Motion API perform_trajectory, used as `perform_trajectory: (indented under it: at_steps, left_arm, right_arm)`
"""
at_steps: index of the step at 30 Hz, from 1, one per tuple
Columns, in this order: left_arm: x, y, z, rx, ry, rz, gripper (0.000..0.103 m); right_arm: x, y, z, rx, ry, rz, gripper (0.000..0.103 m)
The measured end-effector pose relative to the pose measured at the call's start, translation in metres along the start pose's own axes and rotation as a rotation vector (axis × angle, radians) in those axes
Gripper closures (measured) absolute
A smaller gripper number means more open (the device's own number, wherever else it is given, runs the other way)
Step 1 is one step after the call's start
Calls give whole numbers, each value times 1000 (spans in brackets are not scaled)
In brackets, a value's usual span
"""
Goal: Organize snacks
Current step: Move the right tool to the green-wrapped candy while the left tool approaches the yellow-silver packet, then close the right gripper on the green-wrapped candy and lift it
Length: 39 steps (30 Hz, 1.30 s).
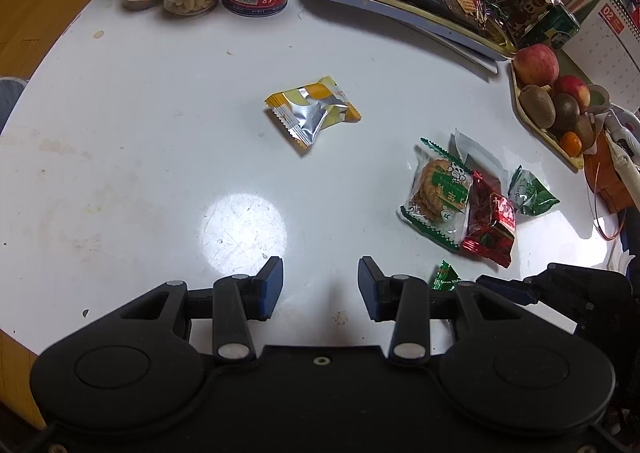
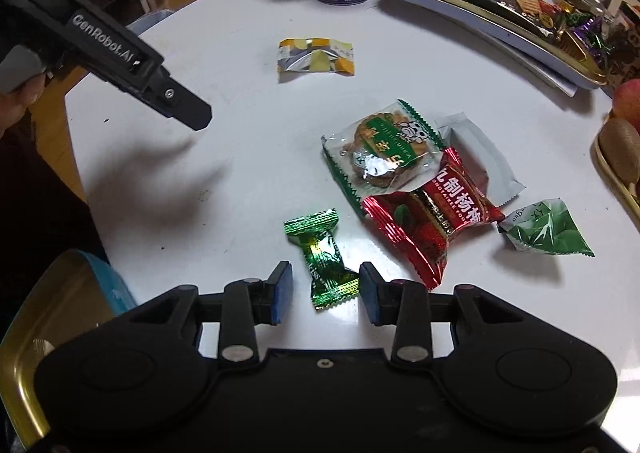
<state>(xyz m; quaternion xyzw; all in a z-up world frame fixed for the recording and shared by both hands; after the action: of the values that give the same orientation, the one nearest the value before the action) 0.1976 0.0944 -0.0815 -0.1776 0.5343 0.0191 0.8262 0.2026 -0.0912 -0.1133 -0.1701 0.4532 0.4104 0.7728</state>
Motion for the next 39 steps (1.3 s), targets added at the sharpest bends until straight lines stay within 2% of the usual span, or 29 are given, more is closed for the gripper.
perform_trajectory:
  at_steps: [9,13,18,21,22,24,25,27,31,34,36,39]
  left_arm:
    - [1,1,0,-11,8,-2,54]
    - [2,3,0,-21,10,-1,54]
    - [2,3,0,-25,9,1,54]
    - [2,3,0,-29,9,-3,54]
    - [2,3,0,-30,8,-5,54]
    - [2,4,0,-28,7,-2,54]
    - [2,4,0,-30,5,0,54]
    - [1,6,2,-38,3,-3,54]
    - [0,9,10,-26,9,-14,54]
    - [3,8,30,47,0,-10,51]
    - [9,6,50,110,-11,-16,40]
    - [22,-5,77,216,-14,-4,38]
  right_arm:
    - [3,17,13,-165,-78,-30,63]
    - [6,21,16,-153,-70,13,61]
    - [14,21,7,-160,-24,0,61]
    - [15,21,6,-141,-35,7,61]
    - [16,19,7,-119,-37,10,62]
    - [17,18,9,-109,-43,5,79]
    - [17,17,9,-114,-44,-1,83]
    - [16,15,9,-102,-53,0,84]
    - [13,10,6,20,-54,30,85]
    - [3,2,2,181,-34,24,85]
    - [-11,-6,-1,325,-15,13,84]
    - [-37,-18,-5,527,-7,13,84]
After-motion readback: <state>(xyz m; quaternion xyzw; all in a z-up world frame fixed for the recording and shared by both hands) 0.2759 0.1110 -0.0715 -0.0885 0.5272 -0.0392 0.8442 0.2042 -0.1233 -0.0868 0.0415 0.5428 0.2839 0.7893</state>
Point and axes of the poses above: each gripper's, at about its wrist camera, not at the fingertips, and x roughly the way its jaws point, y to its left, z to its top, the point moved 7 cm from there along x, roughly the way its jaws point, and after that the axes turned 6 degrees about -y, right-handed, at the moved point
